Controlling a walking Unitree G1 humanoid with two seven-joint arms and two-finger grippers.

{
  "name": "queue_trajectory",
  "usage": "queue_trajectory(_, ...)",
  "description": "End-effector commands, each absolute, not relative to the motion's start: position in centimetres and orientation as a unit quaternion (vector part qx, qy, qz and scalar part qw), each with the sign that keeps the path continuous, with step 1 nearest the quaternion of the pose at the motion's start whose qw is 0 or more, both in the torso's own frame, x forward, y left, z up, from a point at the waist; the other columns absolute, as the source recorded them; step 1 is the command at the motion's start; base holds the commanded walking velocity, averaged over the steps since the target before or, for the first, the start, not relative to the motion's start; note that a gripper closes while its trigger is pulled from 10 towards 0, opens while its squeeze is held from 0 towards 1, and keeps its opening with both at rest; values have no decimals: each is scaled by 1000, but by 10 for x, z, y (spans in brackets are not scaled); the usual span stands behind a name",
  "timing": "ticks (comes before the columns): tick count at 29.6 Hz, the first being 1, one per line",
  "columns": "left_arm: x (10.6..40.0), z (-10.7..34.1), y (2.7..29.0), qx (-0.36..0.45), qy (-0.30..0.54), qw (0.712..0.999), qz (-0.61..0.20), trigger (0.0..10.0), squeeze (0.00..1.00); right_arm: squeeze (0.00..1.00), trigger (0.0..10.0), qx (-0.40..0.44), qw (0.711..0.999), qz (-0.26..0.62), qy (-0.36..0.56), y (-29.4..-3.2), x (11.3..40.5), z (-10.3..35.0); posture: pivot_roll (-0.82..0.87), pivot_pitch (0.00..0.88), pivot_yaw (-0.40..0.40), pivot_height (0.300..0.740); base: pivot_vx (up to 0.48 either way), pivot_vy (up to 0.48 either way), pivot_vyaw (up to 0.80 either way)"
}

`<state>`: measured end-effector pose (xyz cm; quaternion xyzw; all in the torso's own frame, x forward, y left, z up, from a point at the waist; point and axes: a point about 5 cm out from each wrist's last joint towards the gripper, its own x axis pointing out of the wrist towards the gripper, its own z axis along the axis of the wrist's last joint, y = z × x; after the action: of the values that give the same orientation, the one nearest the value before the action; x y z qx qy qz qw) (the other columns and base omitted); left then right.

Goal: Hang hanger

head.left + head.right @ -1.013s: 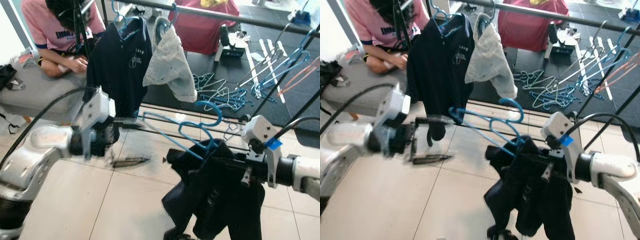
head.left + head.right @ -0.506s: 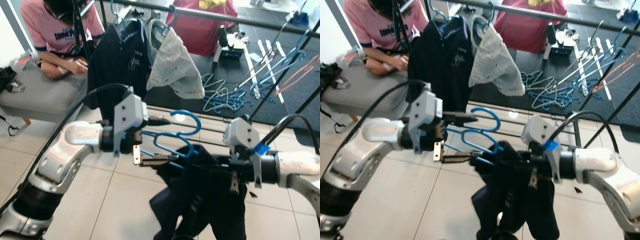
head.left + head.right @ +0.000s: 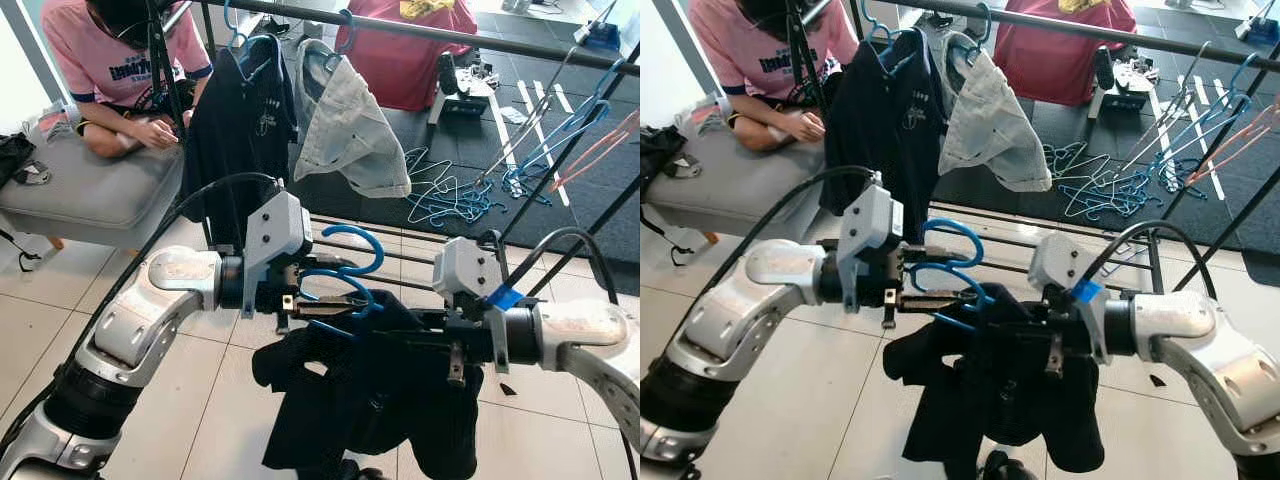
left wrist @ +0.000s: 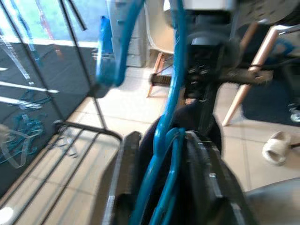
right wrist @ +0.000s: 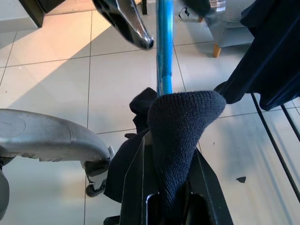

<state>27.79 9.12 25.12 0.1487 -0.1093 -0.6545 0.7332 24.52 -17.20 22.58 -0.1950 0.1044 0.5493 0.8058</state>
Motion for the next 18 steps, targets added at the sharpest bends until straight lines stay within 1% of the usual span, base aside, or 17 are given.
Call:
queue_trajectory(1,272,249,91,126,-103,716,-679,0,0,0,0,-203,800,558,88,-169,243,230,-85,177,2,740,0,0,0)
queue_trajectory(2,269,248,93,117,-99,709,-689,0,0,0,0,-203,800,558,88,-169,243,230,-85,177,2,740,0,0,0)
queue_trajectory(5,267,249,95,111,-97,704,-695,0,0,0,0,-203,800,558,88,-169,243,229,-85,177,2,740,0,0,0)
queue_trajectory(6,265,249,98,104,-91,695,-705,0,0,0,0,-203,800,558,89,-170,242,229,-90,180,2,740,0,0,0)
queue_trajectory(7,265,249,98,104,-91,695,-705,0,0,0,0,-203,800,558,89,-170,242,229,-90,180,2,740,0,0,0)
queue_trajectory(9,259,250,107,100,-78,674,-728,0,0,0,0,-207,800,555,94,-172,242,229,-92,182,3,740,0,0,0)
queue_trajectory(10,259,250,107,100,-78,674,-728,0,0,0,0,-207,800,555,94,-172,242,229,-92,182,3,740,0,0,0)
queue_trajectory(11,257,250,109,100,-72,664,-737,0,0,0,0,-210,800,553,95,-174,242,229,-92,182,2,740,0,0,0)
queue_trajectory(14,255,249,110,102,-67,658,-743,0,0,0,0,-213,801,551,95,-175,243,229,-91,183,1,740,0,0,0)
queue_trajectory(18,255,248,109,102,-68,659,-742,0,0,0,0,-215,802,550,94,-175,244,230,-92,183,1,740,0,0,0)
